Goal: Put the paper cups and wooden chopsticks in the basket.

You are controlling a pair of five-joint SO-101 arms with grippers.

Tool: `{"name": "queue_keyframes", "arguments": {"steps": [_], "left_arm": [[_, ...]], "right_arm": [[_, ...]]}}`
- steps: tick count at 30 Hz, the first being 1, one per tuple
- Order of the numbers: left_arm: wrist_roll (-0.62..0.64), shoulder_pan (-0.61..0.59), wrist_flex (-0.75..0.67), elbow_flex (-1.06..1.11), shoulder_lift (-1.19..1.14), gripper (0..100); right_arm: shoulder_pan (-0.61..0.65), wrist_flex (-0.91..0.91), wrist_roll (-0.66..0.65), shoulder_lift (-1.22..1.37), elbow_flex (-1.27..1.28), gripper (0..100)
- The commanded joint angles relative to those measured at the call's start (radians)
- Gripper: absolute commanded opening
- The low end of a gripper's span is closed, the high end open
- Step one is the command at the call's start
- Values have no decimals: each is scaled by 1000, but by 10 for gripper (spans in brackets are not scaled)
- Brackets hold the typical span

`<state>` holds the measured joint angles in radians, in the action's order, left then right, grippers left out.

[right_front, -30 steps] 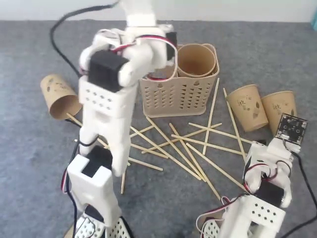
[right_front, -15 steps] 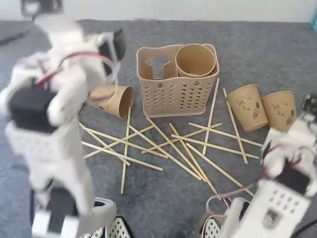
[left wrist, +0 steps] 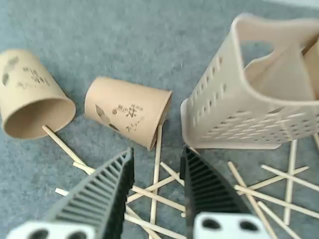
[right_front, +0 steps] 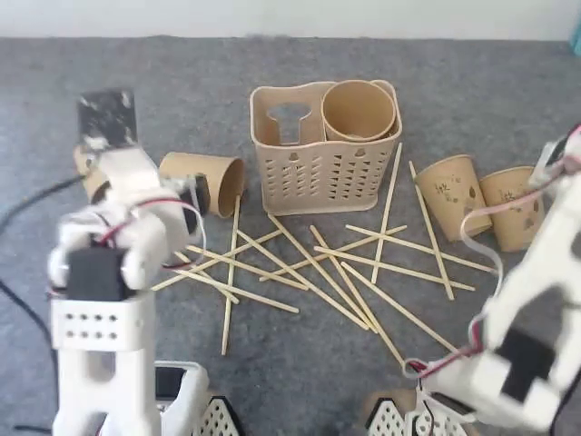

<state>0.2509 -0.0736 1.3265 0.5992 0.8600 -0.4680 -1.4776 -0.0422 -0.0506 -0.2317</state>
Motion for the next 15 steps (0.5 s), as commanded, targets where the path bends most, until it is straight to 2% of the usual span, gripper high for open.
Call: {"name": "queue_keyframes", "arguments": {"steps": [1, 6, 9, 12, 15], "left_arm": [[-12, -8, -97, 134, 94, 145], [-14, -9, -117, 237, 135, 145], [-28, -64, -206, 335, 137, 145], [-32, -110, -299, 409, 137, 145], [-32, -106, -331, 447, 137, 145]], "right_arm": [[13, -71, 51, 191, -331, 89], [42, -68, 51, 380, -554, 80], [59, -59, 51, 487, -677, 0], [81, -59, 57, 596, -787, 18], [105, -56, 86, 716, -887, 7]]}}
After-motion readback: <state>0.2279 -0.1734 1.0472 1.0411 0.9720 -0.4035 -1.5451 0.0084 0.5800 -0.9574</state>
